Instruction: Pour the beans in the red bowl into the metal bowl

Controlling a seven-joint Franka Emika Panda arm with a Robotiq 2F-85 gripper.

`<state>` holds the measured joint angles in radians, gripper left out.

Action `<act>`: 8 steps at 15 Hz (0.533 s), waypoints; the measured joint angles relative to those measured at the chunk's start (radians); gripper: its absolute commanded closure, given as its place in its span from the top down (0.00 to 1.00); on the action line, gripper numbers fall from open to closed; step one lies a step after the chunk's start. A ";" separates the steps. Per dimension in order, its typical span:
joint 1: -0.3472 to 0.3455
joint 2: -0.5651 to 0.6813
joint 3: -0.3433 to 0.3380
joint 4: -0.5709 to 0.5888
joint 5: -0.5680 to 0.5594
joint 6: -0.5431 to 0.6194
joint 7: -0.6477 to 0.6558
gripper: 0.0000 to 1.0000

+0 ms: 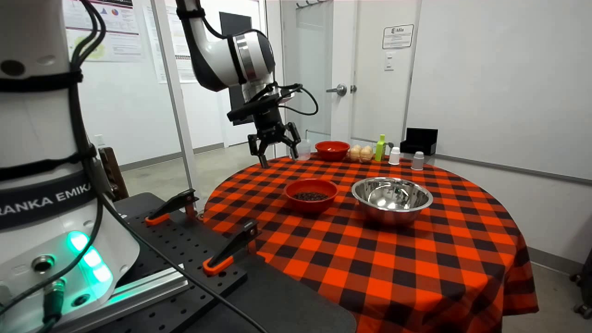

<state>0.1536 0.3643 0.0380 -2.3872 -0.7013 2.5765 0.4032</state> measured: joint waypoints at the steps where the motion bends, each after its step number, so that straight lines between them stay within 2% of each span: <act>1: 0.027 0.026 -0.015 0.007 -0.025 0.004 0.027 1.00; 4: 0.077 0.097 -0.049 0.041 -0.055 0.005 0.071 1.00; 8: 0.091 0.166 -0.076 0.095 -0.055 0.030 0.083 1.00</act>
<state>0.2446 0.5301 -0.0379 -2.2925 -0.7565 2.6065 0.4862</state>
